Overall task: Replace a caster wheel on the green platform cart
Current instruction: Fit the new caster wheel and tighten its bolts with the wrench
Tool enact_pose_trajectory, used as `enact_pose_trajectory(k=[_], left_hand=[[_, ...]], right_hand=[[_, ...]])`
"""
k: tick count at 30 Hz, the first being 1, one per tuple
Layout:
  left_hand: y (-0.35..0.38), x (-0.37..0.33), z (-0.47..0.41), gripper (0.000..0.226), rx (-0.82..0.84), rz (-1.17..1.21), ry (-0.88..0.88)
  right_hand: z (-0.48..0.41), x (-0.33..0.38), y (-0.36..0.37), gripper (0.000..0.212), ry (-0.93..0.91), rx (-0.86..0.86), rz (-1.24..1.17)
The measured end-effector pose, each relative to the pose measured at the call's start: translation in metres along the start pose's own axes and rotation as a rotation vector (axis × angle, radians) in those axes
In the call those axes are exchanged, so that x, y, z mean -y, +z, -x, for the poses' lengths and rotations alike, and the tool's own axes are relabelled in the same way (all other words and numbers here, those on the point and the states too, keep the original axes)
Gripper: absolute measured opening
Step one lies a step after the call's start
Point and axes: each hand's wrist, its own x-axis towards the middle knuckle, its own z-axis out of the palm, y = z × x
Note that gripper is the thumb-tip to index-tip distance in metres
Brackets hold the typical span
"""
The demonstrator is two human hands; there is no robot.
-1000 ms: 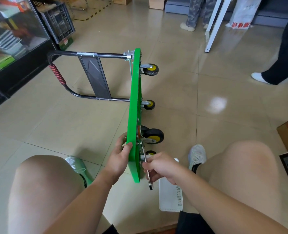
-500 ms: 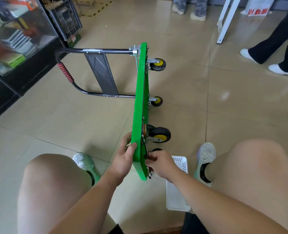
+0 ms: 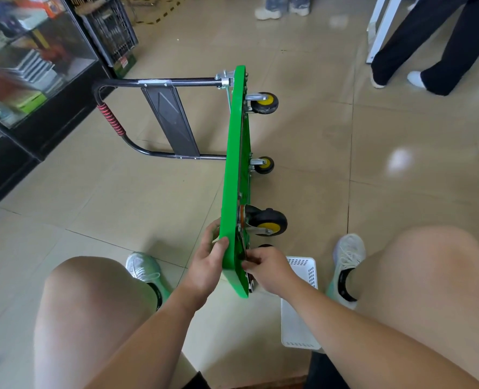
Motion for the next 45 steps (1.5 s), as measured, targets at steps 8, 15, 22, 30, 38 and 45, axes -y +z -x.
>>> enact_pose_trajectory(k=[8,15,22,30,38,45], left_hand=[[0.001,0.003,-0.003,0.037,-0.007,0.004,-0.003],[0.0,0.002,-0.003,0.045,0.008,0.019,0.0],[0.001,-0.002,-0.003,0.038,0.001,0.018,-0.005],[0.002,-0.005,-0.002,0.035,0.0,0.033,0.006],[0.002,-0.007,0.0,0.043,-0.007,0.05,-0.003],[0.002,-0.007,0.001,0.048,-0.014,0.047,0.003]], right_hand=[[0.021,0.019,-0.004,0.022,0.046,0.005,-0.045],[0.038,0.045,-0.011,0.015,0.169,0.069,-0.353],[0.038,0.084,-0.022,0.008,0.307,0.127,-0.558],[0.04,0.072,-0.022,0.011,0.306,0.193,-0.478],[0.045,0.019,-0.015,0.013,0.254,0.086,-0.326],[0.031,0.01,-0.003,0.02,0.161,0.036,-0.322]])
